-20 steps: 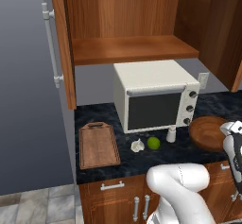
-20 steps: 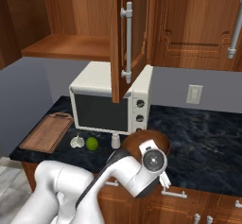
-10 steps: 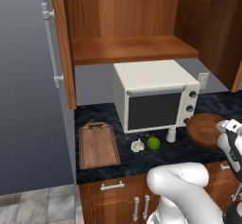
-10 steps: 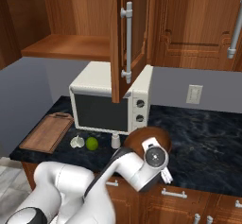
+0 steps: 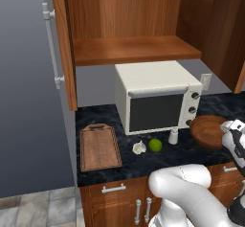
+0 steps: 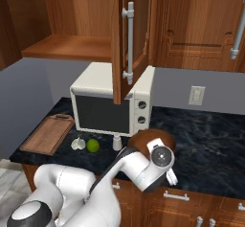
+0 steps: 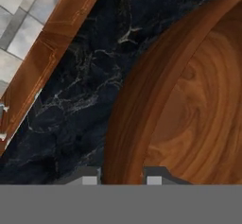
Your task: Open the cabinet. Place the bowl and condiment on the counter. Then place the lime and garlic on the cutting board.
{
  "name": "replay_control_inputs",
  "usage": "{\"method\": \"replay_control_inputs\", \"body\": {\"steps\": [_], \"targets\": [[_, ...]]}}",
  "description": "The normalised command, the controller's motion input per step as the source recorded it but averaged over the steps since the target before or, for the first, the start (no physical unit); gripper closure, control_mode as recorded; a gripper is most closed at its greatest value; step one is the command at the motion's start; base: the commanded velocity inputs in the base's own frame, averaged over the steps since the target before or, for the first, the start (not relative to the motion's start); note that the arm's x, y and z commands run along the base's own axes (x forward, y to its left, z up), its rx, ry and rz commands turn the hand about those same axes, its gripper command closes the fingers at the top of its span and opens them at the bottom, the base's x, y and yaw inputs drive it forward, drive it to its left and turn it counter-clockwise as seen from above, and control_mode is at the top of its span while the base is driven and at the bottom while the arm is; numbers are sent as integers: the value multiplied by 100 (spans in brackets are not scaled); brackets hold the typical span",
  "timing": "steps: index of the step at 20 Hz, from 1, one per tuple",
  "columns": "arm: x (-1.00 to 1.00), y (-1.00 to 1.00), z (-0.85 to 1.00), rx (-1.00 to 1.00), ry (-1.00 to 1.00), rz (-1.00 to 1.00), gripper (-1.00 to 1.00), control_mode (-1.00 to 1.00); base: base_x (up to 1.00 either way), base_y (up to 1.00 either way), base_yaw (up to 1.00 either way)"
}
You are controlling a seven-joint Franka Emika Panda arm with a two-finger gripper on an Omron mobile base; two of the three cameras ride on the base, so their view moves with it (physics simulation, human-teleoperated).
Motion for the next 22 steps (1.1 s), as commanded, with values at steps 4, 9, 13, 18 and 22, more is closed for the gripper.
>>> {"method": "replay_control_inputs", "body": {"steps": [4, 9, 13, 18, 22], "targets": [[-21, -17, 2, 0, -3, 0, -100, -100, 0, 0, 0], [-56, -12, 31, 0, -9, 0, -100, -100, 0, 0, 0], [-68, 4, 90, 0, 3, 0, -100, -100, 0, 0, 0], [-47, 59, 97, -9, 15, 2, -100, -100, 0, 0, 0], [-81, 93, 64, -21, 7, 14, -100, -100, 0, 0, 0]]}}
